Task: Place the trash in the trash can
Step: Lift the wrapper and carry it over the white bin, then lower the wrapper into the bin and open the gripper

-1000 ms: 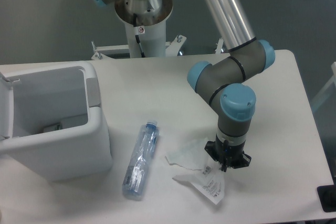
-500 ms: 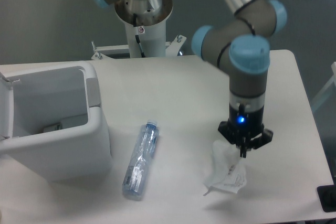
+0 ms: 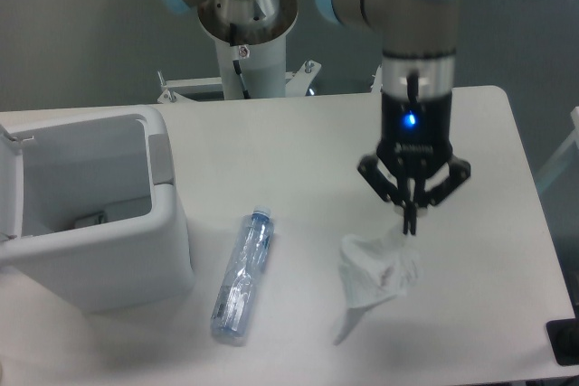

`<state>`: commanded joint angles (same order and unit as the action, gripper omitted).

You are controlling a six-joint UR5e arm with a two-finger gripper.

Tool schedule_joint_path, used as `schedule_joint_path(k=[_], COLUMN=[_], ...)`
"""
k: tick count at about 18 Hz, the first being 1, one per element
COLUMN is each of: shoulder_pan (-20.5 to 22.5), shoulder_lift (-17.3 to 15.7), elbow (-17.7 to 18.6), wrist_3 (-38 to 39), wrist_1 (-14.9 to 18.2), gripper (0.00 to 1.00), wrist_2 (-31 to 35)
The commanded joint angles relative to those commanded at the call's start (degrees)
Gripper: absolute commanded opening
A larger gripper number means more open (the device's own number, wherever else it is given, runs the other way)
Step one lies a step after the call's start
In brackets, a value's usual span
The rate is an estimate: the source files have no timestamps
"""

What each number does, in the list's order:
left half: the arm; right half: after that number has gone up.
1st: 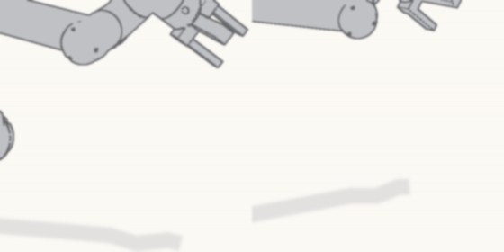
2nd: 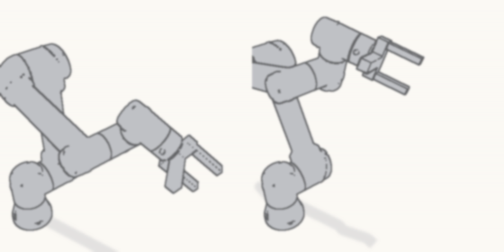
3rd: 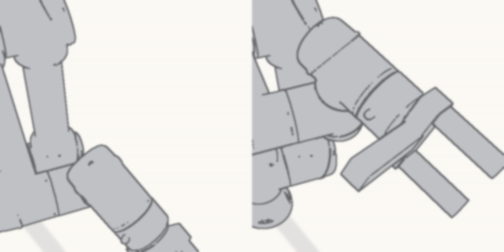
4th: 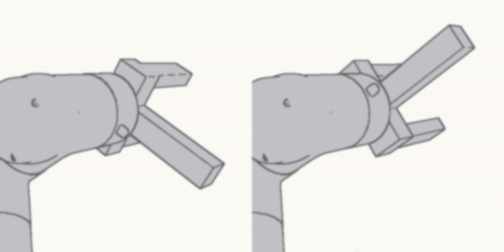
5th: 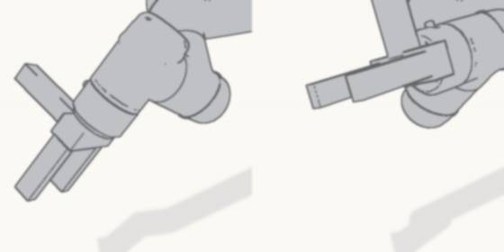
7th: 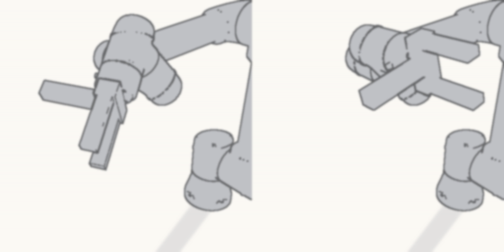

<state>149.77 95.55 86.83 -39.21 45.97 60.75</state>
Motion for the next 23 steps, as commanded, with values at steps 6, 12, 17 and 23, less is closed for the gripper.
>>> schedule_joint_path(k=[6,12,17,23], shoulder_pan=[-1.6,-8.2,-11.6,-15.6], shoulder_lift=[-9.4,-14.5,-16.7,-16.2], elbow=[4.3,11.0,12.0,15.7], wrist_3=[1.3,1.7,0.8,-5.5], wrist_1=[0.0,0.0,-0.1,-0.4], gripper=[0.01,0.01,0.02,0.02], wrist_2=[-7.7,-8.3,-8.3,-8.2])
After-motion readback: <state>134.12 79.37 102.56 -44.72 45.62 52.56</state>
